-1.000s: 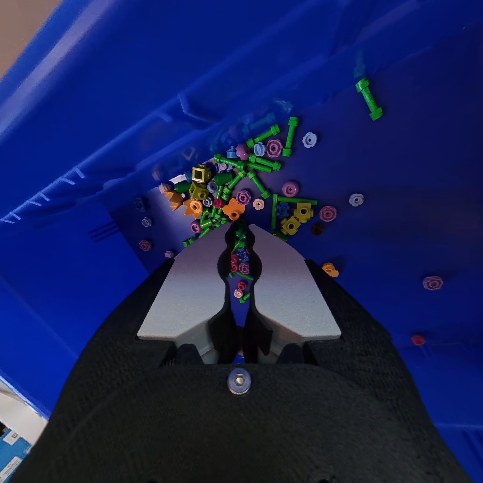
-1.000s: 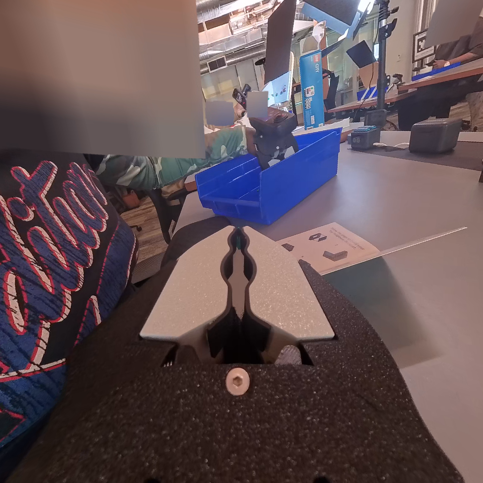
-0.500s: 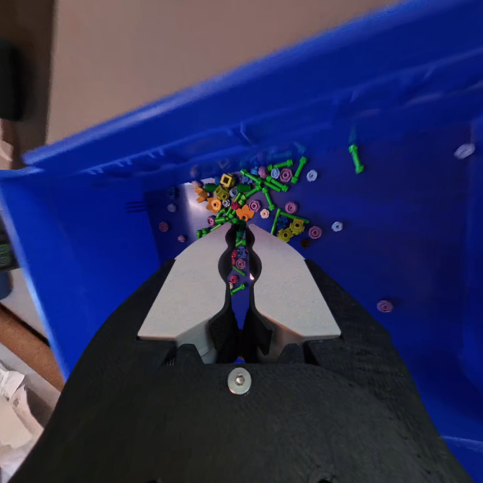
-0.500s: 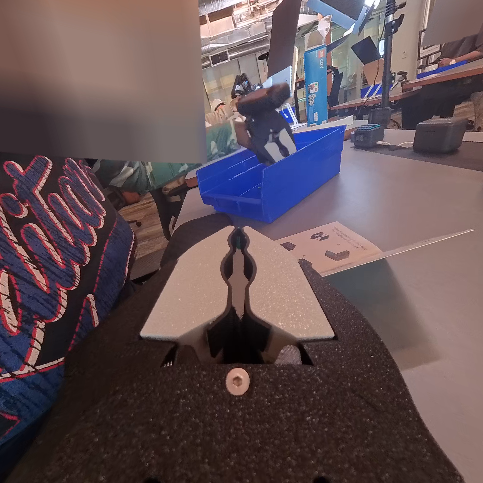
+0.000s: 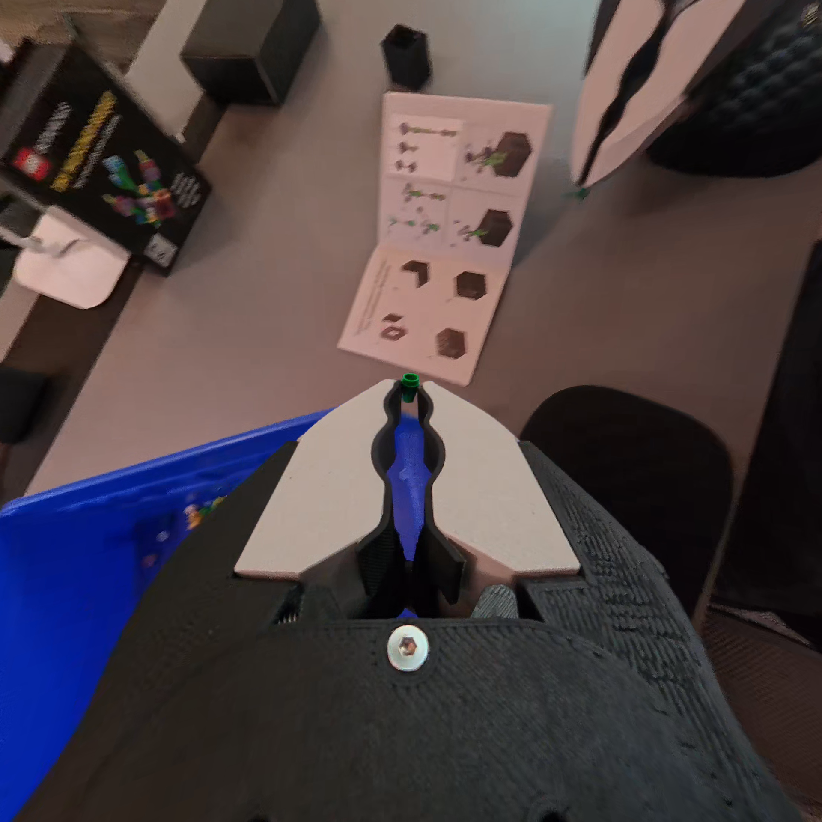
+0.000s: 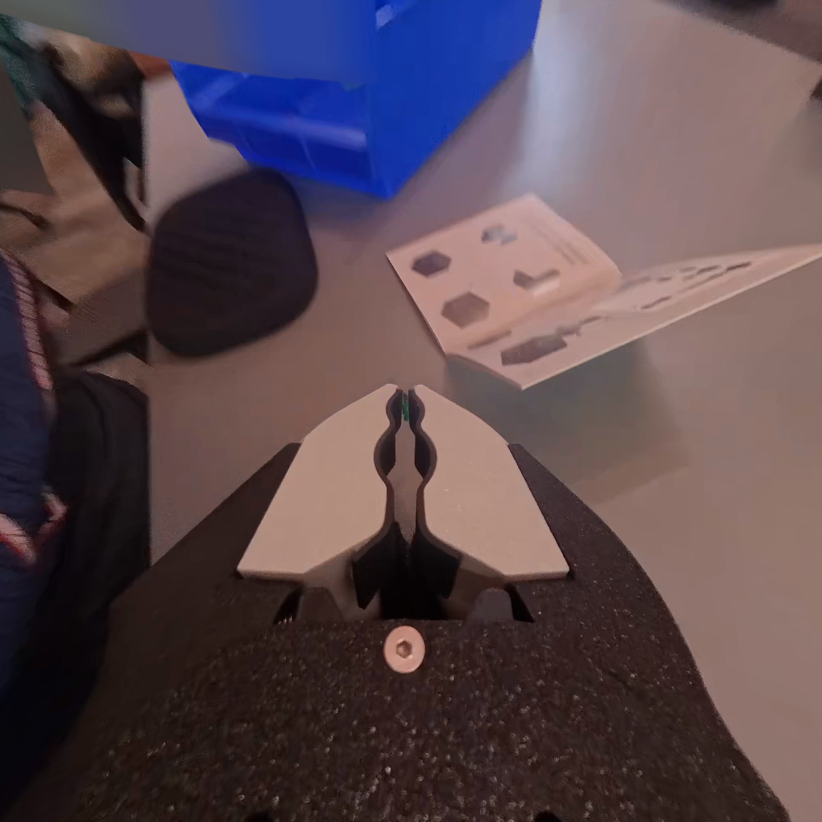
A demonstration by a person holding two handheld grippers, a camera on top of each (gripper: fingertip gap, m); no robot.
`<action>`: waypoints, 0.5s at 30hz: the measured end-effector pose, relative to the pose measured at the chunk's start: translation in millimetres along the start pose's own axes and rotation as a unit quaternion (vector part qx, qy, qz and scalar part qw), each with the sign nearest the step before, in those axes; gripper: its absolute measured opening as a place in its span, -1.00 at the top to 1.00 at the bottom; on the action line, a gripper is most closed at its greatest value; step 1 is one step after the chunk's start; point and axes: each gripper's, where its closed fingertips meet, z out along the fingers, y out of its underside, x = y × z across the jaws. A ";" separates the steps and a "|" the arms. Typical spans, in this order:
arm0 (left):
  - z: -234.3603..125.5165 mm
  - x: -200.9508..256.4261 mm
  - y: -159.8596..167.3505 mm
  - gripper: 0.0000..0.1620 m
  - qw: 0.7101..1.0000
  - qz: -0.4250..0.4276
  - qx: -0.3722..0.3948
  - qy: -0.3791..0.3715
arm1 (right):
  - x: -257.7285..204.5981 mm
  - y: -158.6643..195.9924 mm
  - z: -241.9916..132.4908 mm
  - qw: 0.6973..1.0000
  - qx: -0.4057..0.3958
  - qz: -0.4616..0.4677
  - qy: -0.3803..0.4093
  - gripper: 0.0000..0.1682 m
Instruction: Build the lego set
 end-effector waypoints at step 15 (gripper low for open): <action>108.3 99.4 3.0 0.91 0.992 -0.012 -0.066 0.104 | 6.7 21.4 1.0 0.997 -0.066 -0.001 0.051 0.95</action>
